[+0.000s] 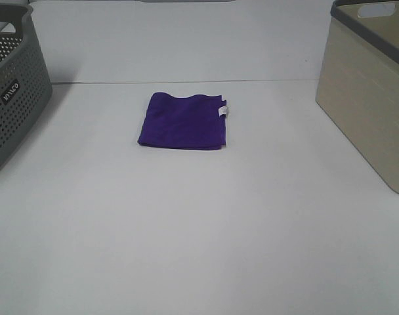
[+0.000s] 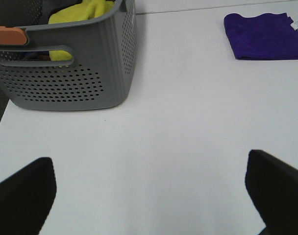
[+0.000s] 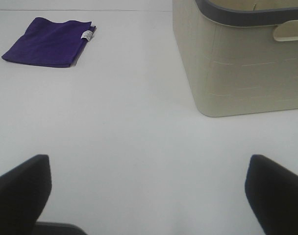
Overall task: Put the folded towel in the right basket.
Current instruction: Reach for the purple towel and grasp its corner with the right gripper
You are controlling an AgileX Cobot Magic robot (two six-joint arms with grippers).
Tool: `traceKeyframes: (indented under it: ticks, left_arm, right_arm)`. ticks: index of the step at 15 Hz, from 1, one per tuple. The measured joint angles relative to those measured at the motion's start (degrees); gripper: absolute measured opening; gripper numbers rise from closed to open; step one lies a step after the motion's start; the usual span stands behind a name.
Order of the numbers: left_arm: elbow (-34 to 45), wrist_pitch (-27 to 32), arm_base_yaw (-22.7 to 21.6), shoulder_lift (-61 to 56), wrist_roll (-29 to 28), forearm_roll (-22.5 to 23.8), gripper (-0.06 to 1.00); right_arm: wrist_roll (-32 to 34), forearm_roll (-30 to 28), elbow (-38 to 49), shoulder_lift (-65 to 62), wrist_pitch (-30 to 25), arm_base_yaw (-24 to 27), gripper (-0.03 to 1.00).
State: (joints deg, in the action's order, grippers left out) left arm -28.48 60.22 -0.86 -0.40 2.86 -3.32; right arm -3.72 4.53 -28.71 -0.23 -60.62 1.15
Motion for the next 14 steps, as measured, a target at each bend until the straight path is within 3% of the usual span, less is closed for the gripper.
traceKeyframes:
  ticks: [14]
  left_arm:
    - [0.0, 0.0, -0.11, 0.0, -2.86, 0.0, 0.99]
  right_arm:
    - [0.0, -0.34, 0.0, 0.0, 0.0, 0.0, 0.98]
